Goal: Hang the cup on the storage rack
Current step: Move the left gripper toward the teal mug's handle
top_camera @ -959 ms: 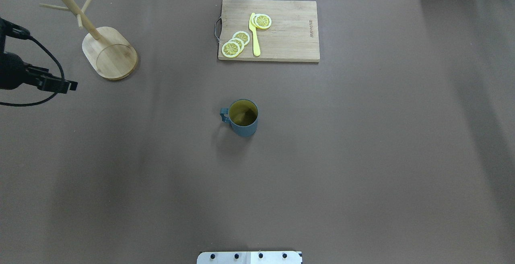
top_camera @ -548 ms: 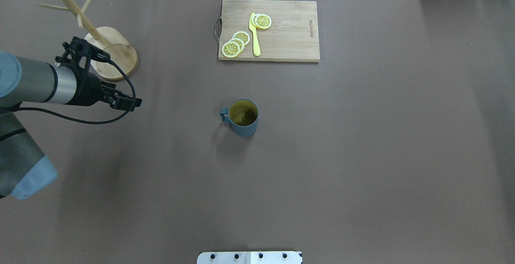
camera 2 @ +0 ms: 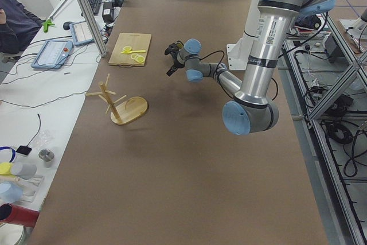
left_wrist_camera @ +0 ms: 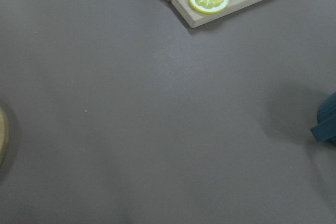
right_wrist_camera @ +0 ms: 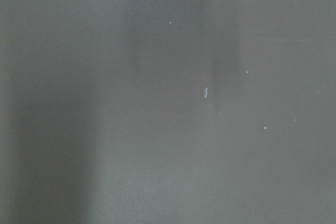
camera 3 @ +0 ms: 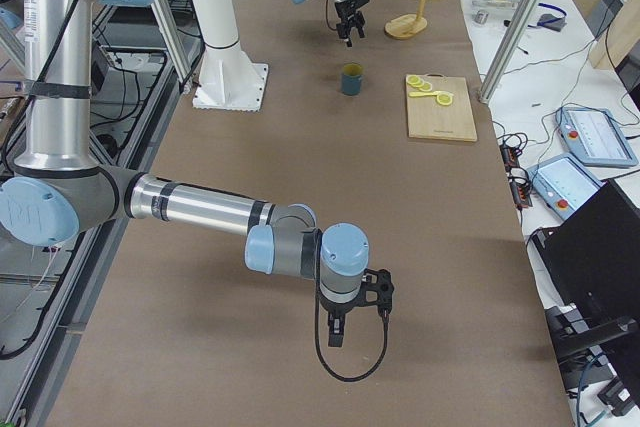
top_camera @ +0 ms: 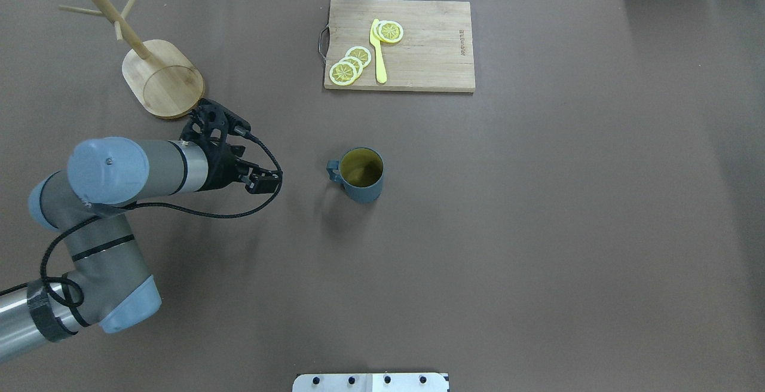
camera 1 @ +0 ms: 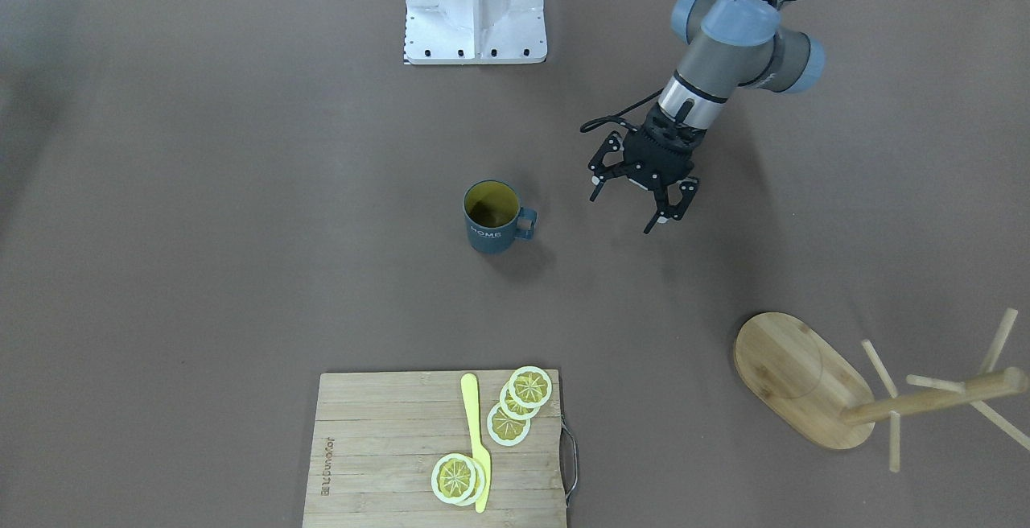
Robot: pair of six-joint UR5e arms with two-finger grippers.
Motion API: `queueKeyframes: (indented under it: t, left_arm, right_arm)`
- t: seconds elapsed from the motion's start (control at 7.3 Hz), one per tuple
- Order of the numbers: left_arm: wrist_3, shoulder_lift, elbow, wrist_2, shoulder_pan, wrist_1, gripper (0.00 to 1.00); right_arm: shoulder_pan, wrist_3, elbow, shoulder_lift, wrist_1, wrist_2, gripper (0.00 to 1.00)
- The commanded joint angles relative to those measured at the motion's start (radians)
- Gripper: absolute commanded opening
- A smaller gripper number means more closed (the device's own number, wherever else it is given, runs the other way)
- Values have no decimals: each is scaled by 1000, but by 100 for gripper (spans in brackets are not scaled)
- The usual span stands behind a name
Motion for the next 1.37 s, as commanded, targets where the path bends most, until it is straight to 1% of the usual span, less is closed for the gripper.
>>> queueKeyframes:
  t: [0.0, 0.27, 0.41, 0.68, 0.82, 0.96, 1.23]
  left_arm:
    - [3, -47, 36, 12, 33, -5, 89]
    - [5, -107, 88, 12, 45, -9, 88]
    - [8, -142, 135, 12, 50, -47, 88]
    - [15, -150, 246, 12, 50, -197, 85]
    - [14, -151, 260, 9, 50, -216, 77]
    - [12, -165, 259, 7, 50, -215, 72]
    - [11, -168, 259, 7, 50, -215, 72]
  right_arm:
    - [0, 2, -11, -2, 5, 0, 100]
    - [0, 2, -10, 0, 5, 8, 100]
    - [0, 3, -10, 0, 5, 9, 100]
    - [0, 3, -10, 0, 5, 9, 100]
    - [0, 3, -10, 0, 5, 9, 100]
    - [0, 3, -10, 0, 5, 9, 100]
    - [0, 5, -10, 4, 5, 11, 100]
